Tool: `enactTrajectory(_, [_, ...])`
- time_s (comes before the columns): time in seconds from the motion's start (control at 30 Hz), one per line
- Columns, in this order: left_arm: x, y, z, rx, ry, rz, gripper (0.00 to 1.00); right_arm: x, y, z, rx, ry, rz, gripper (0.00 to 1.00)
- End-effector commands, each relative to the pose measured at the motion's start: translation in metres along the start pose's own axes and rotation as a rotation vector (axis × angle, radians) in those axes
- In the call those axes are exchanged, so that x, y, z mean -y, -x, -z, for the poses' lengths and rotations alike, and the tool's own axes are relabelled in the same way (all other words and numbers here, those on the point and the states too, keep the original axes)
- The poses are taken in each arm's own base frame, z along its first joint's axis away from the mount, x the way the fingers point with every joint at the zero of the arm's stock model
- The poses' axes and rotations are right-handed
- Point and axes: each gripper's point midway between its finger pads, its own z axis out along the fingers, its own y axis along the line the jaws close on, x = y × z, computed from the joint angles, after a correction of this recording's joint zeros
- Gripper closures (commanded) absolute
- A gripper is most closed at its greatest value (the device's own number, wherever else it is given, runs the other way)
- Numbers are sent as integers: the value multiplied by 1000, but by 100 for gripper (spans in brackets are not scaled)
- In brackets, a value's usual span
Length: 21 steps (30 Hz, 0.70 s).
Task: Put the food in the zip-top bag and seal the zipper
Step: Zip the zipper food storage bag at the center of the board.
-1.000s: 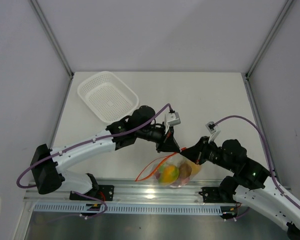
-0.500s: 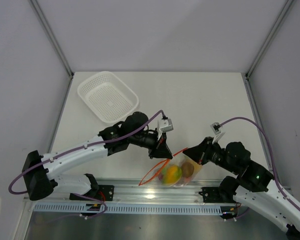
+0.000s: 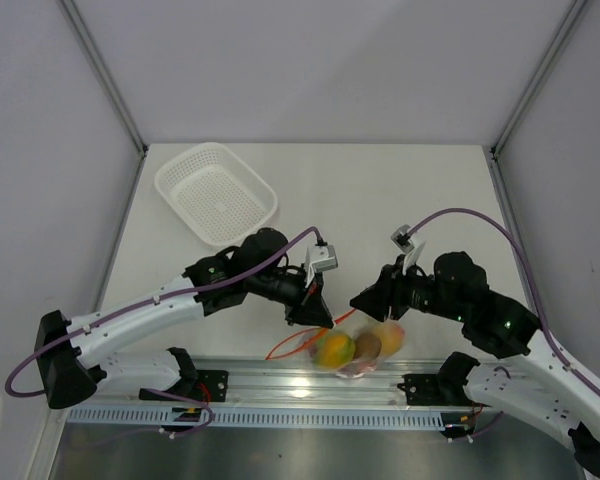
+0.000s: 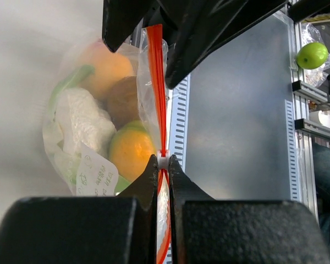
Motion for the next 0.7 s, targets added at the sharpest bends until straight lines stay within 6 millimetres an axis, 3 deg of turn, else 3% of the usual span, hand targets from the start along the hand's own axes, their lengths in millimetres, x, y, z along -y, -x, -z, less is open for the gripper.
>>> enactTrajectory(0.0, [19,15,8,9,-50,-27,99,-24,17,13,-16,92,184,51])
enactTrajectory(0.13, [20,15,9,-1,-53,-22,100,-26,12,4,-104,118,256,50])
enactTrajectory(0.33, [22,18,9,4,-59,-25,99,-31,-10,-8,-242,213,300,57])
enactTrajectory(0.47, [22,17,7,-2,-70,-24,99,-29,-14,-11,-252,218,331,52])
enactTrajectory(0.67, [20,16,7,3,-66,-23,99,-39,-19,-7,-271,299,351,53])
